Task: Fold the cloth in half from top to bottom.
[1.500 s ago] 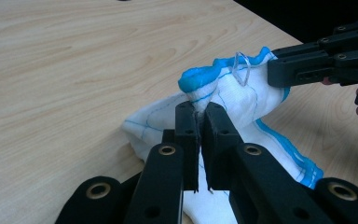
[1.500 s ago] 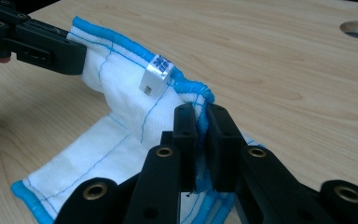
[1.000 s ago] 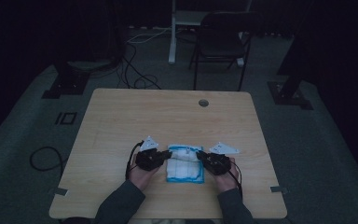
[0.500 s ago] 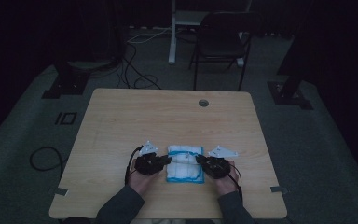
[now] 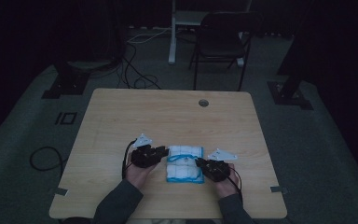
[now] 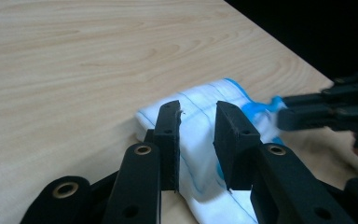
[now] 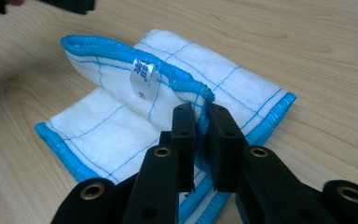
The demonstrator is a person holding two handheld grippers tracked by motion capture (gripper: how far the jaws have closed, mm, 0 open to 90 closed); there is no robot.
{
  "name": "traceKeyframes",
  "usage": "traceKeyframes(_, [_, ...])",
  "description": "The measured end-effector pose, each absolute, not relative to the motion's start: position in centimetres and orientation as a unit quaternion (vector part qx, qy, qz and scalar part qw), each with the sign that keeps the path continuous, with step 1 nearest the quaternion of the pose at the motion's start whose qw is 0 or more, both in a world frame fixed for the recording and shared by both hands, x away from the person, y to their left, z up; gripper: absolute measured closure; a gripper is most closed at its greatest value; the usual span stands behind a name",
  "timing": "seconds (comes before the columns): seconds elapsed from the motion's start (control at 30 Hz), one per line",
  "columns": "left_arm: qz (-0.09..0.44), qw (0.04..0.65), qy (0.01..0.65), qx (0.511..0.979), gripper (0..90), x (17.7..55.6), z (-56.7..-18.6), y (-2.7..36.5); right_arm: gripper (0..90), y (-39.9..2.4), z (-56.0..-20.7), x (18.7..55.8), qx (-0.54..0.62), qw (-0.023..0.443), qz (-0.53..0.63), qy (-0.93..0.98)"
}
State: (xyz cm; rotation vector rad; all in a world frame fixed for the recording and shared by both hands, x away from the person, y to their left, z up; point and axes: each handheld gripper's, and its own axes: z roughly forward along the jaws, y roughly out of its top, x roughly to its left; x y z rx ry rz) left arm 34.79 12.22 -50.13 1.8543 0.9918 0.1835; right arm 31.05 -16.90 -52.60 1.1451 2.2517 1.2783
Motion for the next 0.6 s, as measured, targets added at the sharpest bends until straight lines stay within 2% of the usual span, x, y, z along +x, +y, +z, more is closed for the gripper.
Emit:
traceKeyframes(0.23, [0.077,0.47,0.412,0.777,70.7,36.7,-50.5,11.4,81.6,-16.9,-52.7,30.8,0.399,0.152,0.446,0.787])
traceKeyframes(0.27, [0.076,0.456,0.401,0.791,70.8,36.9,-51.1,10.7,77.2,-17.0,-52.7,30.8,0.399,0.154,0.444,0.787])
traceKeyframes(0.47, [0.068,0.448,0.391,0.801,70.7,36.0,-51.8,10.1,62.3,-17.1,-52.8,30.6,0.407,0.164,0.433,0.787])
traceKeyframes(0.6, [0.065,0.448,0.383,0.806,70.6,35.0,-52.0,10.2,57.9,-17.4,-52.8,30.4,0.412,0.165,0.432,0.785])
